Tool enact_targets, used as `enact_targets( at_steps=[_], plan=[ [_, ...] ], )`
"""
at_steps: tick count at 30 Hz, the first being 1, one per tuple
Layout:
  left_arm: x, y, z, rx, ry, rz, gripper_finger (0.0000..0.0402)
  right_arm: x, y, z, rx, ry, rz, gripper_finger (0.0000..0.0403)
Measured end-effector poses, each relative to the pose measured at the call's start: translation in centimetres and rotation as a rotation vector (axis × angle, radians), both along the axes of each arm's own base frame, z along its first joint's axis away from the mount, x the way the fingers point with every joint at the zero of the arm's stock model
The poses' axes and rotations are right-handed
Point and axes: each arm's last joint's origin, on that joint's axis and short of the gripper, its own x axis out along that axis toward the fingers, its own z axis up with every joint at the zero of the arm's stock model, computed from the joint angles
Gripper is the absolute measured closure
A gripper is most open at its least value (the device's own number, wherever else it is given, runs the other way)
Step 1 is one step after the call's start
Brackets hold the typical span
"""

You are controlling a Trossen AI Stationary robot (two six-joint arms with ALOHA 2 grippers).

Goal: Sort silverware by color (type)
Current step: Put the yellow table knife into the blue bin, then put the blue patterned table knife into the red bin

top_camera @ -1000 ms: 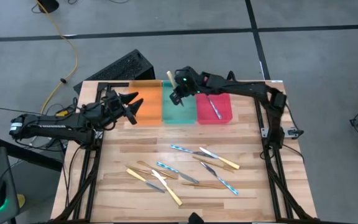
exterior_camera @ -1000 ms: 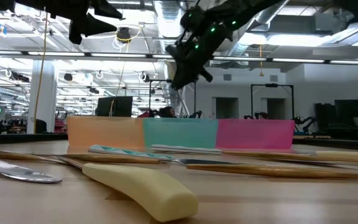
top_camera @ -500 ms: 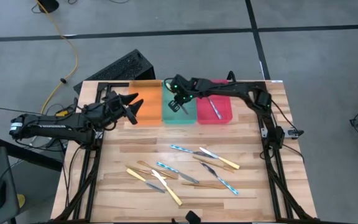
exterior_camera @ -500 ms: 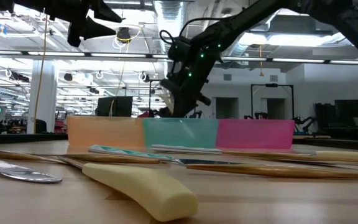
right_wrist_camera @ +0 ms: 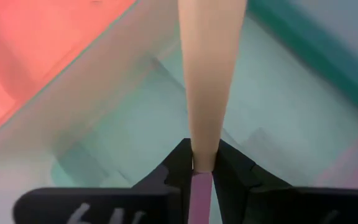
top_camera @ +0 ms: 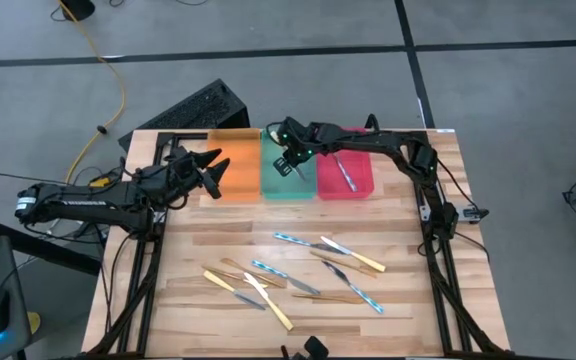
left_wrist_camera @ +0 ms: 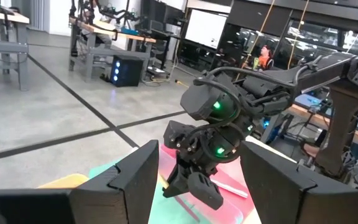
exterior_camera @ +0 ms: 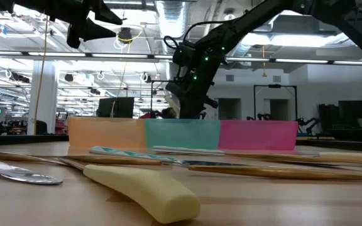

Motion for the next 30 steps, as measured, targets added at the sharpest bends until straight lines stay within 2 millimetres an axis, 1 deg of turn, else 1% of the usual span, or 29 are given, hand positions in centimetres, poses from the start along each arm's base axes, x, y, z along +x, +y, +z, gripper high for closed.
enact_targets(
  at_steps=[9,22,25,30],
  plan=[
    [0.0,0.0,-0.05,0.0,0.005,0.0,0.0193,0.0,0.06,-0.03,0.0,0.002,0.003,0.0318],
    [-0.03,-0.02,-0.72,0.011,0.093,-0.01,0.0193,0.17,-0.02,0.07,-0.031,-0.006,0.042,0.0314],
    [-0.03,-0.02,-0.78,0.01,0.1,-0.01,0.0193,0.17,-0.02,0.07,-0.035,-0.004,0.05,0.0297],
    [-0.04,-0.03,-0.85,0.009,0.106,-0.01,0.0193,0.17,-0.02,0.07,-0.031,-0.006,0.042,0.0241]
  ],
)
